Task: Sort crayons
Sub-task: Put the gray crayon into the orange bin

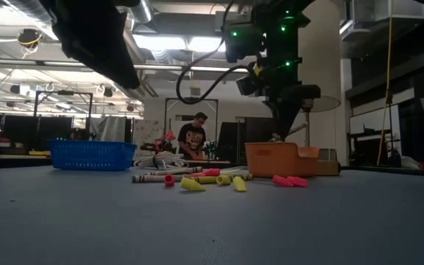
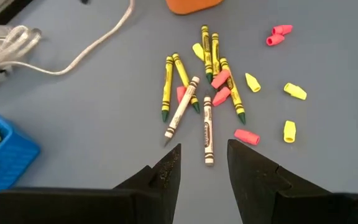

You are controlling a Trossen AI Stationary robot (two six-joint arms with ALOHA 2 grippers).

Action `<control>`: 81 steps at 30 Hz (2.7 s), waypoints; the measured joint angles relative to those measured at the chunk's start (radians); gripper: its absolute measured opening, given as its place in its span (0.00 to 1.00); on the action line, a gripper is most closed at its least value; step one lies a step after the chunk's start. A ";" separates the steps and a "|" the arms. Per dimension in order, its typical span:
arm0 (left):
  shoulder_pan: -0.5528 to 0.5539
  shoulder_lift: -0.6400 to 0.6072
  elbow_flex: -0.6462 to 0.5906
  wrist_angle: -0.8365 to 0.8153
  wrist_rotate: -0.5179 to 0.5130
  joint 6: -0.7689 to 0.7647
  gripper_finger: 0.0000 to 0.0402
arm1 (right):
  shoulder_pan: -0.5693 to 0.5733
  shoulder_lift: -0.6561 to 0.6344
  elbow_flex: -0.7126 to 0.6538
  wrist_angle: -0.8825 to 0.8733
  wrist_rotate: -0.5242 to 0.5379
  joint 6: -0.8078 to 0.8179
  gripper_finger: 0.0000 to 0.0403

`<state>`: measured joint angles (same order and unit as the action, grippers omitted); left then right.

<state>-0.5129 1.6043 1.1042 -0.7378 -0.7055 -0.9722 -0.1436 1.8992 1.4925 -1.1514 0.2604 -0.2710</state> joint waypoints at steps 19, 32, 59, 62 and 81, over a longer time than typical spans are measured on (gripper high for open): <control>0.086 0.000 0.000 0.034 0.047 0.047 0.28 | -0.014 0.000 0.000 0.051 0.016 0.001 0.37; 0.190 0.000 0.000 0.167 0.148 0.251 0.28 | -0.014 0.000 0.000 -0.008 0.016 0.003 0.37; 0.302 0.168 0.000 0.241 0.371 0.383 0.28 | -0.013 -0.325 0.000 -0.236 -0.020 0.213 0.37; 0.304 0.197 0.000 0.241 0.392 0.383 0.28 | -0.013 -0.377 -0.001 -0.238 -0.019 0.232 0.37; 0.314 0.301 0.003 0.267 0.480 0.380 0.28 | -0.013 -0.771 -0.432 -0.176 -0.014 0.427 0.37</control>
<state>-0.1992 1.9053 1.1076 -0.4705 -0.2252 -0.5919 -0.1562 1.1279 1.0610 -1.3272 0.2468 0.1558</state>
